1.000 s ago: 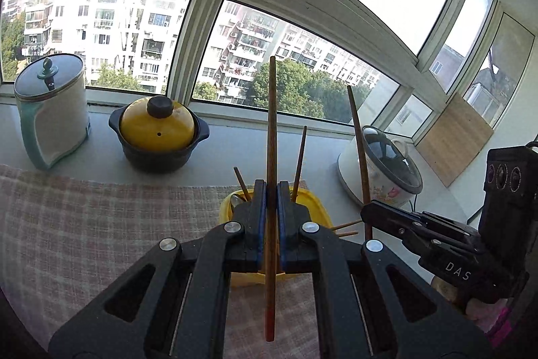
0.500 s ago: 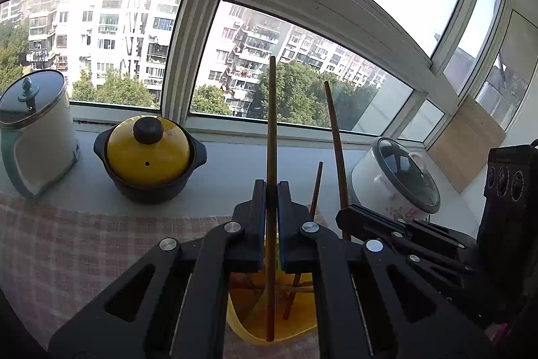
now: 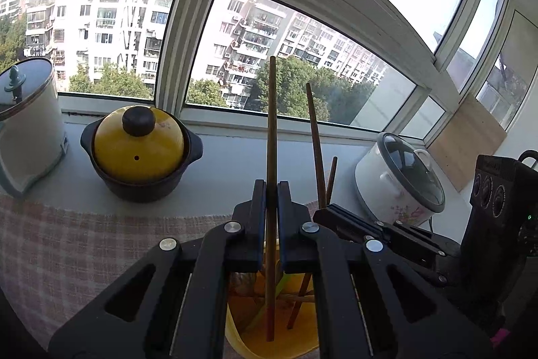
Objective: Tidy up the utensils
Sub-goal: 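Lift both chopsticks upright and carry them over the yellow bin, then lower the chopsticks into the bin and open both tools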
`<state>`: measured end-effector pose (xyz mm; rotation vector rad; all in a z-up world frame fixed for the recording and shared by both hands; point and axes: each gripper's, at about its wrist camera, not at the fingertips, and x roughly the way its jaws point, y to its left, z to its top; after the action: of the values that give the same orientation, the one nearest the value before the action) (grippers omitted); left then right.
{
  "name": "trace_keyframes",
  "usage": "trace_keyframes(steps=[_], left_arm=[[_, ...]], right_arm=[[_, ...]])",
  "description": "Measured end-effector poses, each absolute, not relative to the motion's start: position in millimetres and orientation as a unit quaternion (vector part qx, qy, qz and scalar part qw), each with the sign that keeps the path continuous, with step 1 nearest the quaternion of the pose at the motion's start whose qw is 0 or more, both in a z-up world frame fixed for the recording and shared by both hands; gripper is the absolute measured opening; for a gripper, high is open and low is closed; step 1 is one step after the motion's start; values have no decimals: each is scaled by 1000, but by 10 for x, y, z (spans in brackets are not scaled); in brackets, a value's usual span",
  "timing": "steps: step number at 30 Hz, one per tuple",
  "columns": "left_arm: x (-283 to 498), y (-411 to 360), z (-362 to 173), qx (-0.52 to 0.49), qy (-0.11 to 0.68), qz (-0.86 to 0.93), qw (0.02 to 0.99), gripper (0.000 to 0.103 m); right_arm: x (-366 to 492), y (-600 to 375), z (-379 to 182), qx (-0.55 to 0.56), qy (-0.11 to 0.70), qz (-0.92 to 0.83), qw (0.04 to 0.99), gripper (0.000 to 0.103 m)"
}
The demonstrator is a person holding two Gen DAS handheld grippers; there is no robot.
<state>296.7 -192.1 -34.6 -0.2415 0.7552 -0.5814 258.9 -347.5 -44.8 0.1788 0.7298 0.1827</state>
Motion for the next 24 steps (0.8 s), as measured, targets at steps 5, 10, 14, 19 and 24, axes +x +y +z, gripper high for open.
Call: trace_keyframes(steps=[5,10,14,19,24], left_arm=[[2921,-1939,-402,-112,369,-283,878,4],[2842,-1960,-405,-103,377,-291,873,4],[2764,-1946,-388,-101,381,-297,870,4],[2662,-1906,-378,-100,387,-299,867,4],[2531,-1819,-396,-100,394,-296,864,4]], right_arm=[[2529,-3469,-508,82,358,90,926,4],[2441,-3482,-525,80,364,92,924,4],[2369,-3492,-523,80,368,92,922,4],[2291,-3509,-546,84,379,91,917,5],[2154,-3545,-570,97,387,90,912,11]])
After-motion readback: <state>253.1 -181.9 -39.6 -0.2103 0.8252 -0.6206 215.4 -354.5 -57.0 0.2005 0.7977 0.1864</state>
